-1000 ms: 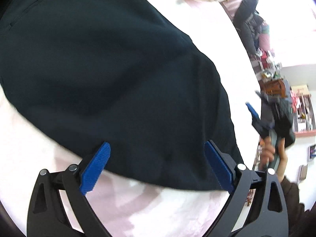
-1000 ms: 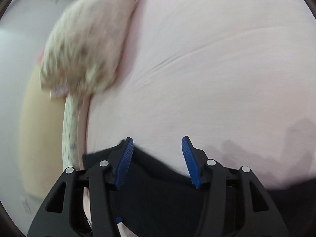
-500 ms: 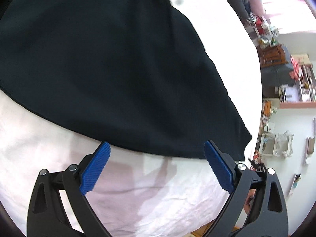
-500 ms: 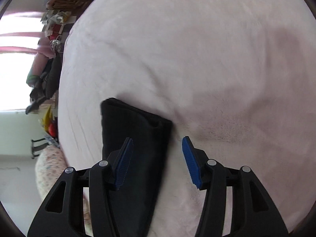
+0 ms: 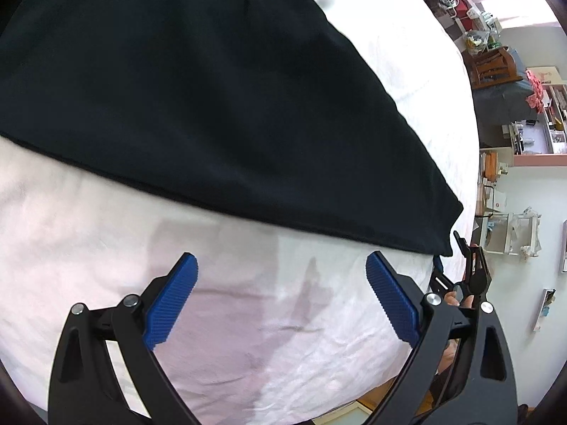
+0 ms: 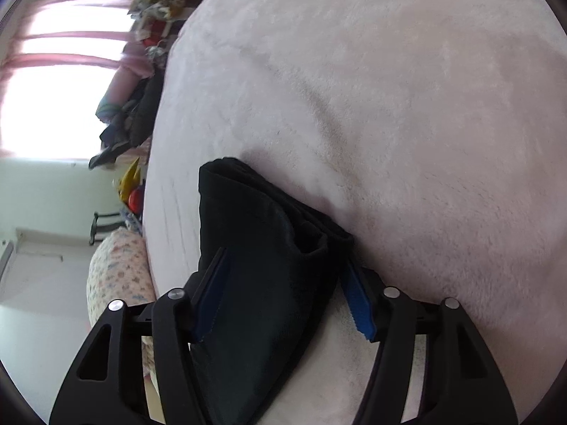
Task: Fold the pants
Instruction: 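Grasp the folded trouser edge with the right gripper and lift it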
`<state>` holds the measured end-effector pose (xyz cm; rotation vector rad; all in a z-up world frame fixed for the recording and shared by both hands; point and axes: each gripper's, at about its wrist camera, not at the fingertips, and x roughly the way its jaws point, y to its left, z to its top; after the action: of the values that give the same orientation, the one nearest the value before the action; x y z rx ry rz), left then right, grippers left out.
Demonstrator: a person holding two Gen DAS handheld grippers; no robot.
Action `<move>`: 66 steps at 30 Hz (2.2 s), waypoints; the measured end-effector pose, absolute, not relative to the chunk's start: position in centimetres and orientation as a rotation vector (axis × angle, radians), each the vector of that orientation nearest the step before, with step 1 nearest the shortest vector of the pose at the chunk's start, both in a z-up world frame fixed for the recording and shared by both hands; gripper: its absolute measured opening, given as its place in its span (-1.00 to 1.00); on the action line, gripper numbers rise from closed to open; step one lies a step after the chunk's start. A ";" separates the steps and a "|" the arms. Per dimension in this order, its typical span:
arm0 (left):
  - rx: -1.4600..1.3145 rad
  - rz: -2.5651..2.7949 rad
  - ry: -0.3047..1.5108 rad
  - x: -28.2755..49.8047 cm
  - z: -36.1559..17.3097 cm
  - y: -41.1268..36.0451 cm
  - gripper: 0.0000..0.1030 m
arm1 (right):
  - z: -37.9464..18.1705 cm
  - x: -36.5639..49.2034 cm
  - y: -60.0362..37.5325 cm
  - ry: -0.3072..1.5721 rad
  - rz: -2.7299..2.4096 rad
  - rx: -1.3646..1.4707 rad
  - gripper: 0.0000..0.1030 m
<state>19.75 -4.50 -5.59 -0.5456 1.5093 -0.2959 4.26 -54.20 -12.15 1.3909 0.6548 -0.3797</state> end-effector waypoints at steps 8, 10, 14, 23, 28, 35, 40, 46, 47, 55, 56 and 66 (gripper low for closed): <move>-0.515 -0.325 1.530 18.9 -5.6 -7.0 0.87 | -9.8 5.3 -53.4 0.776 -0.360 1.175 -0.80; -0.511 -0.332 1.534 18.8 -5.6 -7.3 0.86 | -9.8 5.0 -53.1 0.810 -0.385 1.123 -0.69; -0.483 -0.344 1.540 18.5 -5.7 -7.9 0.87 | -9.3 6.4 -52.1 0.810 -0.321 1.057 -0.61; -0.511 -0.323 1.546 17.8 -5.8 -6.4 0.87 | -8.4 5.4 -53.9 0.590 -0.238 1.364 -0.84; -0.546 -0.293 1.515 17.8 -5.4 -4.1 0.87 | -9.5 3.5 -53.7 0.477 -0.315 1.560 -0.84; -0.642 -0.219 1.492 17.2 -5.8 0.8 0.89 | -2.0 8.3 -50.2 0.487 -0.176 1.311 -0.84; -0.647 -0.185 1.475 16.4 -5.9 3.9 0.92 | 4.9 14.4 -43.5 0.534 0.042 1.088 -0.83; -0.660 -0.164 1.453 16.1 -5.7 7.4 0.96 | 7.8 21.9 -31.0 0.659 0.311 0.934 -0.83; -0.654 -0.163 1.452 16.1 -5.6 8.1 0.96 | 7.5 23.0 -28.5 0.693 0.350 0.921 -0.83; -0.683 -0.099 1.429 15.2 -5.6 14.3 0.96 | 3.1 27.5 -15.2 0.929 0.455 0.889 -0.83; -0.694 -0.088 1.427 15.1 -5.7 15.0 0.96 | 2.8 27.6 -14.2 0.943 0.458 0.883 -0.83; -0.728 -0.045 1.399 14.1 -6.3 18.9 0.96 | 1.0 28.8 -7.8 1.037 0.443 0.774 -0.82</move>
<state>14.11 18.95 -6.29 -0.7283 1.3993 -0.0453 28.78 -7.79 1.05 0.7739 1.0374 0.4427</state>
